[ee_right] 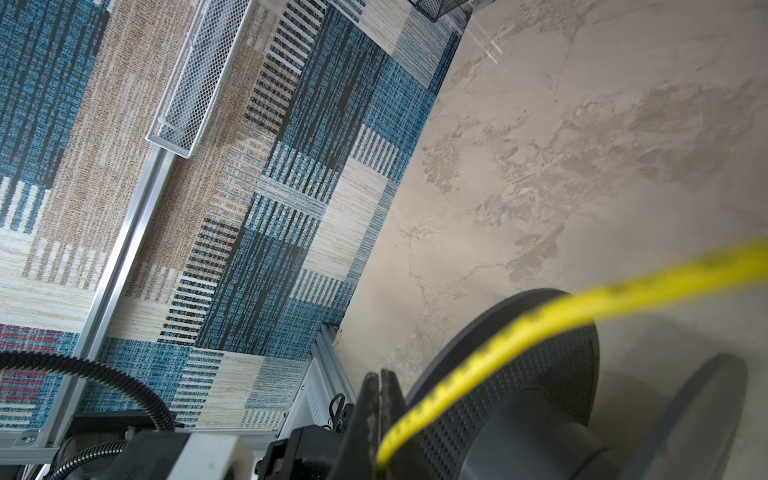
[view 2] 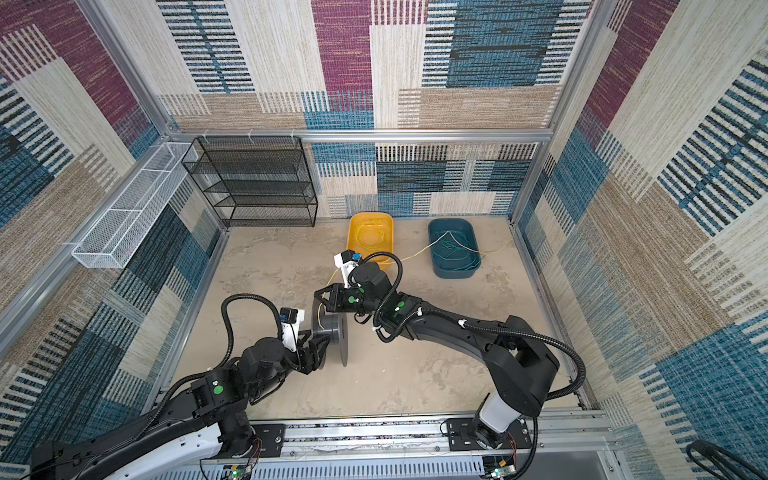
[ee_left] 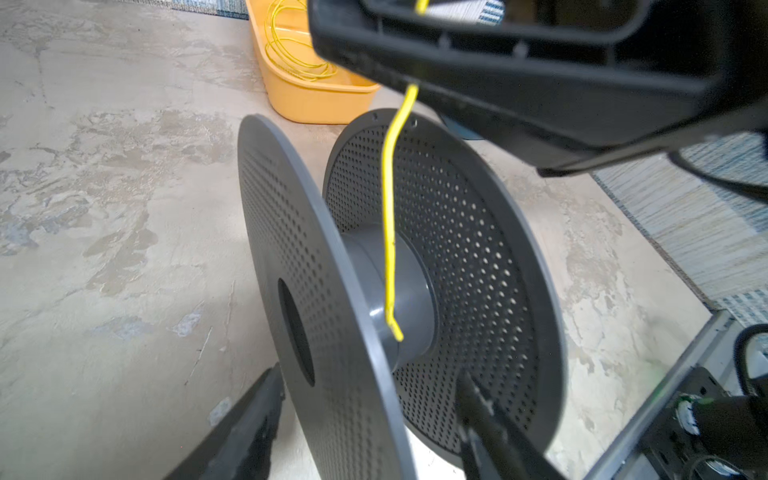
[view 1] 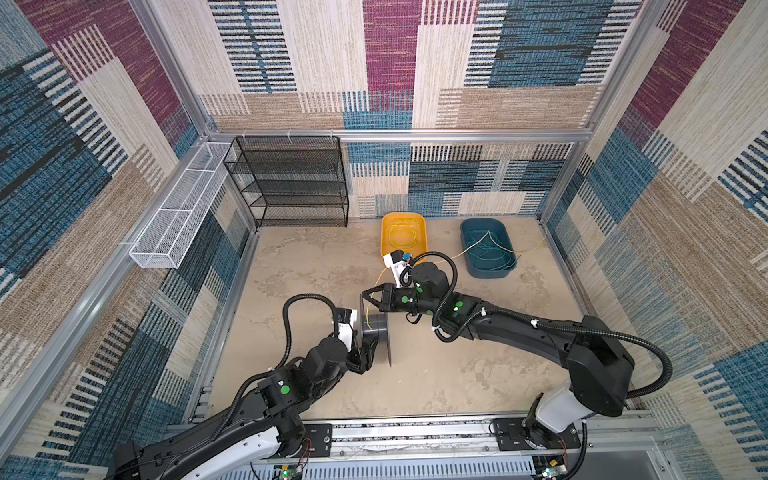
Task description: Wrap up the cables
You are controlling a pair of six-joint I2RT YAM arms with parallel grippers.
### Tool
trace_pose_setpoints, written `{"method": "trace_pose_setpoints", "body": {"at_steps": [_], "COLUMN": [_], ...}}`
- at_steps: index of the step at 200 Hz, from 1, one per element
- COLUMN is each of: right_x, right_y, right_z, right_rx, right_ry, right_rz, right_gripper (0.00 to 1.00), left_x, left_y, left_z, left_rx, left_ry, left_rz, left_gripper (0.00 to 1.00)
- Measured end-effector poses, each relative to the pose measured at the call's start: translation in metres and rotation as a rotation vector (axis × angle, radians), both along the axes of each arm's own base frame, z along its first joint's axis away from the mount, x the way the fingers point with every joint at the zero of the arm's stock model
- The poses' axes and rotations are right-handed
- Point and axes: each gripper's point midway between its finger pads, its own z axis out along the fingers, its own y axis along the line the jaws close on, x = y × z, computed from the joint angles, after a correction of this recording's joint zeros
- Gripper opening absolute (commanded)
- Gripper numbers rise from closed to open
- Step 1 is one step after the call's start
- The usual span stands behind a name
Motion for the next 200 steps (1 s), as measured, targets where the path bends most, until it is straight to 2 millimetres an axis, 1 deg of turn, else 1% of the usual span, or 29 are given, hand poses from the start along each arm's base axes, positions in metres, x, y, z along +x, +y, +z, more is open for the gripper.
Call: {"method": "trace_pose_setpoints", "body": {"at_steps": [18, 39, 72, 108, 125, 175, 188, 200], "right_x": [-0.002, -0.004, -0.01, -0.017, -0.021, -0.029, -0.03, -0.03], "right_y": [0.0, 0.002, 0.006, 0.003, 0.002, 0.005, 0.005, 0.005], "right_z": [-0.002, -0.001, 0.001, -0.007, -0.007, -0.003, -0.003, -0.002], "right_rx": [0.004, 0.022, 0.04, 0.055, 0.074, 0.113, 0.116, 0.116], "right_ry": [0.012, 0.014, 0.016, 0.043, 0.05, 0.056, 0.054, 0.056], "right_rz": [0.005, 0.018, 0.044, 0.061, 0.067, 0.082, 0.085, 0.086], "right_gripper": [0.0, 0.0, 0.0, 0.0, 0.0, 0.0, 0.0, 0.0], "left_x": [-0.004, -0.005, -0.004, -0.004, -0.003, 0.001, 0.001, 0.001], "left_y": [0.003, 0.005, -0.001, -0.007, -0.01, -0.013, -0.014, -0.015], "left_z": [0.0, -0.003, -0.004, -0.003, 0.001, 0.002, 0.002, 0.003], "left_rx": [-0.033, -0.057, -0.078, -0.091, -0.108, -0.119, -0.119, -0.118], "left_ry": [-0.018, -0.02, -0.01, -0.009, -0.022, -0.033, -0.037, -0.04], "left_rz": [-0.008, -0.003, -0.019, -0.037, -0.038, -0.039, -0.041, -0.047], "left_gripper": [0.72, 0.71, 0.7, 0.7, 0.7, 0.7, 0.68, 0.63]}}
